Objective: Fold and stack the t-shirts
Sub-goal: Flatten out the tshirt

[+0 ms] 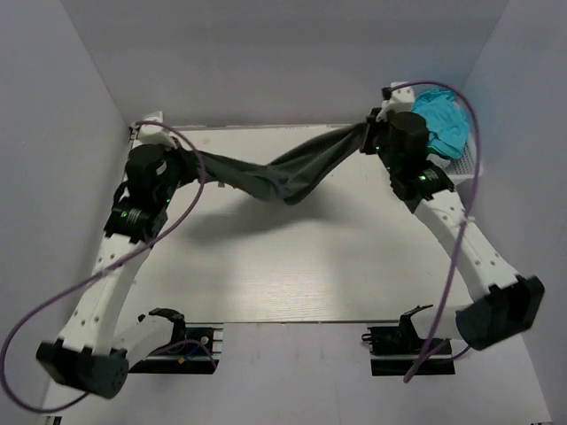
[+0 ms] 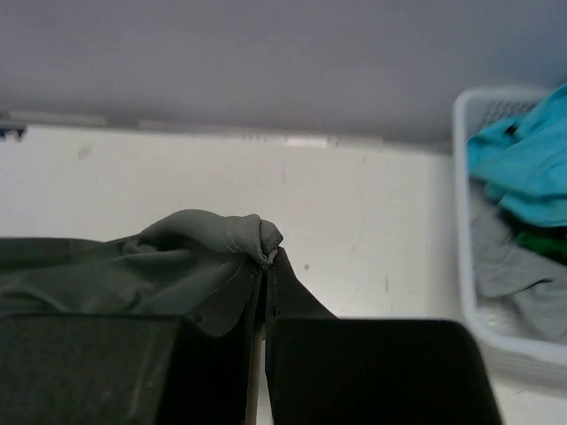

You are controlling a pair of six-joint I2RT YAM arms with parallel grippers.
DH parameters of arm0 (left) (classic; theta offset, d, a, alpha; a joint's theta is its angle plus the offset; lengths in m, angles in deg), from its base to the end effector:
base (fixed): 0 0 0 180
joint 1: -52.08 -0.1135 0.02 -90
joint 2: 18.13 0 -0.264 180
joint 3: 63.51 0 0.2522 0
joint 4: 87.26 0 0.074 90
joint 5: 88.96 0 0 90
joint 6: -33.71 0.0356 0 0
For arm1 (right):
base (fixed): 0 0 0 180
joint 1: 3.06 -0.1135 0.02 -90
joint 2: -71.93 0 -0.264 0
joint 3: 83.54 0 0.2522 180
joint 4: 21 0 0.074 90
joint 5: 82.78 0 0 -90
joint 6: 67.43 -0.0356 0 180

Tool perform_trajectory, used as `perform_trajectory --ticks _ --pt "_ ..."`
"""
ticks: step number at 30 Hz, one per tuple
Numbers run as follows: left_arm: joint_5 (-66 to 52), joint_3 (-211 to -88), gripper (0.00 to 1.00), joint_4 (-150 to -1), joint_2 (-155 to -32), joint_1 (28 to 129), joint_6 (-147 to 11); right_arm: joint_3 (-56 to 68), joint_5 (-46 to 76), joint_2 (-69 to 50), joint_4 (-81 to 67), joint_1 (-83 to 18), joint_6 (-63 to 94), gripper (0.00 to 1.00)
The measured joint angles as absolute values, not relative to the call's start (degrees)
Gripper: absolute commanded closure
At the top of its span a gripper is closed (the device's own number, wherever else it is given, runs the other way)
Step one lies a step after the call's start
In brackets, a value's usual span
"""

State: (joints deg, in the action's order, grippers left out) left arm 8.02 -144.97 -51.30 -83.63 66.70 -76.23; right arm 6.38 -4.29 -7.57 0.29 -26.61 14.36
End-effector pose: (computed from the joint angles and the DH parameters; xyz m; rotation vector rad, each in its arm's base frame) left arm 0.2486 -0.0604 0.3857 -0.1715 1.9201 -0.2884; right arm 0.3025 0.1241 0.3982 -0.0895 1.7599 0.2268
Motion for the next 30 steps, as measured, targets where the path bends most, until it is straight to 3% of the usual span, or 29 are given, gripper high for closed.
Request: perform_trajectory --ticks 7,16,23,30 --pt "13.68 -144.21 1.00 -47.91 -62.51 66.78 -79.56 6.36 -11.91 5.92 -0.36 -26.55 17.18 1.00" --pt "22.73 -146.70 1.00 -40.02 -50.91 66.13 -85.94 10.21 -25.99 14.96 0.14 -26.55 24.96 1.00" --pt "25.97 -148.38 1.00 -36.42 -47.56 66.13 -89.85 15.24 -34.27 15.20 -2.04 -26.55 31.56 1.00" --pt "24.85 -143.24 1.00 -36.85 -54.01 66.11 -91.71 13.55 -35.89 10.66 -3.36 -26.55 31.65 1.00"
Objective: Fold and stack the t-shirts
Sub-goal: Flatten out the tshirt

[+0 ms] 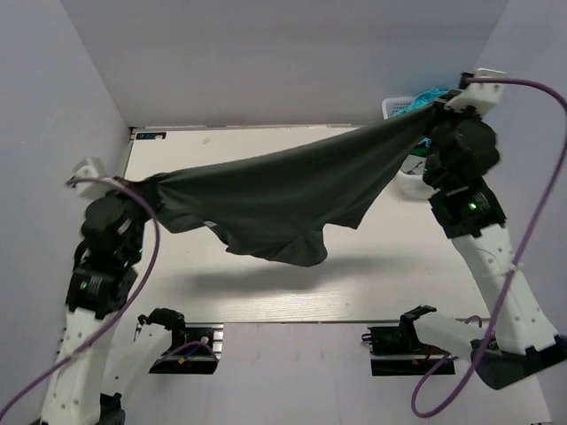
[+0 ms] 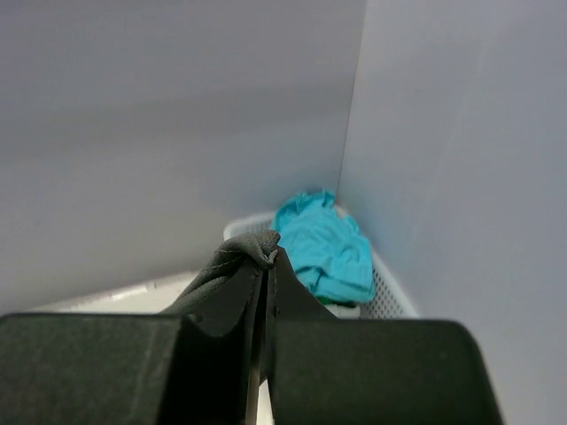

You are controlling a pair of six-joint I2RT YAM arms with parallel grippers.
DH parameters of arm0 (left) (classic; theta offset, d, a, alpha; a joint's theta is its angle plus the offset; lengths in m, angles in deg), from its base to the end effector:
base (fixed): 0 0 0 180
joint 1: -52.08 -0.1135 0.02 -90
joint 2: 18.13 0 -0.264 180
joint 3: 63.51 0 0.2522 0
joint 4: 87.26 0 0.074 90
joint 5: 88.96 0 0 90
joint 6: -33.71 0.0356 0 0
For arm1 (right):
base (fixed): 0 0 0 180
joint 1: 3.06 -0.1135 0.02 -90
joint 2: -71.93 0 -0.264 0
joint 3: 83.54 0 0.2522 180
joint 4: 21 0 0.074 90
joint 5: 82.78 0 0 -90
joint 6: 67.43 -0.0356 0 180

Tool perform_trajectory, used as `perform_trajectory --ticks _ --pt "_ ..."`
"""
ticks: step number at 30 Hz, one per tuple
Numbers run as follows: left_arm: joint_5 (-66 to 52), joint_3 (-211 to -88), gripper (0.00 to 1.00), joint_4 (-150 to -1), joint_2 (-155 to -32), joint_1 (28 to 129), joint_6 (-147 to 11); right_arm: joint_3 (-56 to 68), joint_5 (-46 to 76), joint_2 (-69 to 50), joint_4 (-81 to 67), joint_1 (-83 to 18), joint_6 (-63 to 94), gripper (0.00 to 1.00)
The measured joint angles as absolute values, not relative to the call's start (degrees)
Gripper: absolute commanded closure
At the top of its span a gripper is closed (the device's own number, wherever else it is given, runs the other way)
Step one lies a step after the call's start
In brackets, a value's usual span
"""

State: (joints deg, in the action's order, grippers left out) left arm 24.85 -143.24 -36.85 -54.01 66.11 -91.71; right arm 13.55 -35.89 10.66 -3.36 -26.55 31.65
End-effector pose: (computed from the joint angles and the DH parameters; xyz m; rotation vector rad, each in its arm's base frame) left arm 0.0945 -0.0088 0.4308 -0.6129 1.5688 -0.3003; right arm 0.1863 0.0545 0.5238 0.2873 1.3145 -0.2583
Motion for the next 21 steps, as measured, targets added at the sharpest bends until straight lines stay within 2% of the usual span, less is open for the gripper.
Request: perform_trajectory --ticks 5,8,14,17,18,19,20,21 --pt "24.44 -137.82 1.00 -39.63 -66.62 65.91 -92.37 11.54 -35.98 -0.75 -4.54 -25.82 28.94 1.00" --pt "26.47 -137.54 1.00 -41.99 -78.18 65.49 -92.78 12.15 -33.75 -13.45 -4.12 -24.62 26.67 1.00" --pt "28.02 -147.00 1.00 -44.88 -106.20 62.43 -92.67 27.32 -27.00 -42.45 2.52 -21.50 22.38 1.00" --pt "27.61 -158.39 0.87 -45.92 -121.26 59.79 -92.47 37.47 -24.24 -54.06 5.10 -20.10 21.09 1.00" --pt "27.41 -162.37 0.78 -46.03 -125.64 59.00 -92.32 40.18 -23.32 -57.01 5.34 -19.66 20.90 1.00" --pt "27.06 -166.96 0.55 -46.17 -130.44 58.28 -92.23 42.71 -22.17 -59.61 5.54 -19.25 20.63 1.00" --pt "26.75 -170.89 0.39 -45.49 -134.31 57.84 -91.95 44.48 -21.03 -61.64 5.67 -18.90 20.37 0.61" --pt "26.40 -175.16 0.21 -45.01 -138.23 57.36 -91.60 45.33 -20.00 -62.91 5.78 -18.61 19.87 0.37"
